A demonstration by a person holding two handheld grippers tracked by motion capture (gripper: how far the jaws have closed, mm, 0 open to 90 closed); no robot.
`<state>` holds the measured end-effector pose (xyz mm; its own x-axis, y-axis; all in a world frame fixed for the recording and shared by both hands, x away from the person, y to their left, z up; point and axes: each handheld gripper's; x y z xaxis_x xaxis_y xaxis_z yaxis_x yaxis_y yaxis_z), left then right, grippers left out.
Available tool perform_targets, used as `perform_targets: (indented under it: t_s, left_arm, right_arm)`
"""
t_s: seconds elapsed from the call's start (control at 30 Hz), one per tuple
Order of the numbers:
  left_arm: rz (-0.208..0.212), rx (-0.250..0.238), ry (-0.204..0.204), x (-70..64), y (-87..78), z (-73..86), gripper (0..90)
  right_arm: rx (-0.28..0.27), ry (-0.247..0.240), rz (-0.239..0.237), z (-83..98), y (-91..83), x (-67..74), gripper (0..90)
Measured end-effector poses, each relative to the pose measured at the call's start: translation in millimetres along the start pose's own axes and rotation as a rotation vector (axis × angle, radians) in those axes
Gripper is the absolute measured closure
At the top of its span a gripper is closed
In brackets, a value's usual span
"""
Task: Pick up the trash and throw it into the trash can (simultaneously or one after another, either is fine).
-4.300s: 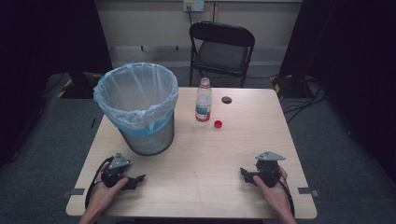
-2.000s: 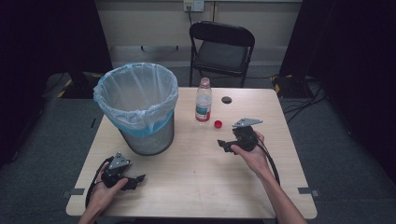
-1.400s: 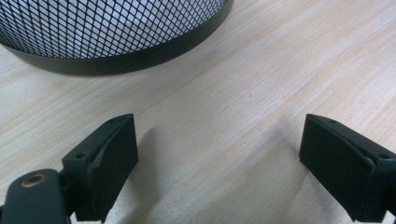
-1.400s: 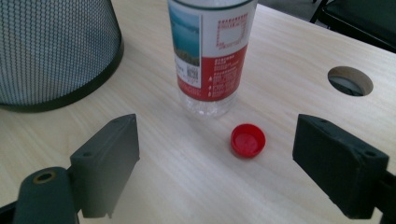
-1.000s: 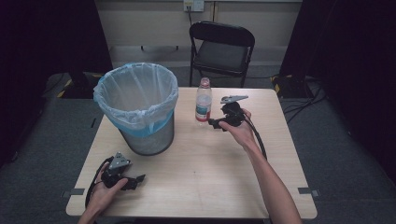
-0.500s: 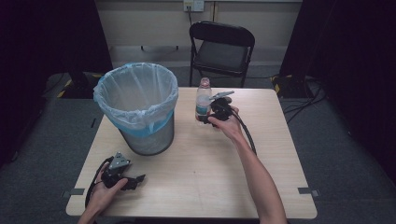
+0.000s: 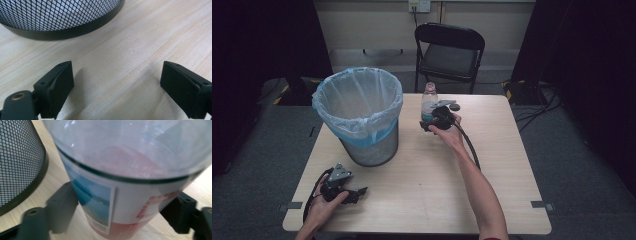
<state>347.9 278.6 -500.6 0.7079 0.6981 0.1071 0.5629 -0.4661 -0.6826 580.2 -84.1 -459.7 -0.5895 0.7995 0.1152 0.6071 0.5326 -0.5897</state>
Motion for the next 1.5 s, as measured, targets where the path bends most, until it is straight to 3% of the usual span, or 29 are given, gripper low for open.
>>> perform_targets:
  t_s: [0.37, 0.77, 1.5]
  left_arm:
    - [0.000, 0.001, 0.001, 0.1, 0.0, 0.0, 11.2]
    - [0.001, -0.001, -0.002, -0.1, 0.1, 0.0, 11.2]
    - [0.004, -0.004, -0.001, 0.1, 0.2, 0.2, 11.2]
  right_arm:
    - [0.011, 0.017, 0.007, -0.2, -1.7, -1.1, 28.0]
    - [0.012, 0.065, -0.029, -3.0, -15.9, -2.9, 28.3]
    - [-0.054, 0.139, -0.103, -8.3, -70.9, -5.5, 28.5]
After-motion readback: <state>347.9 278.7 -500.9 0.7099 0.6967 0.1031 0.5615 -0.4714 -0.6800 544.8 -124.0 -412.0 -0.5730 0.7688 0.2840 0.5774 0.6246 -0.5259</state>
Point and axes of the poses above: each handheld gripper's, and its own axes: y roughly forward along the jaws, z roughly out of its underside, x roughly to its left, and after that the axes turned 8 degrees about y, right-handed
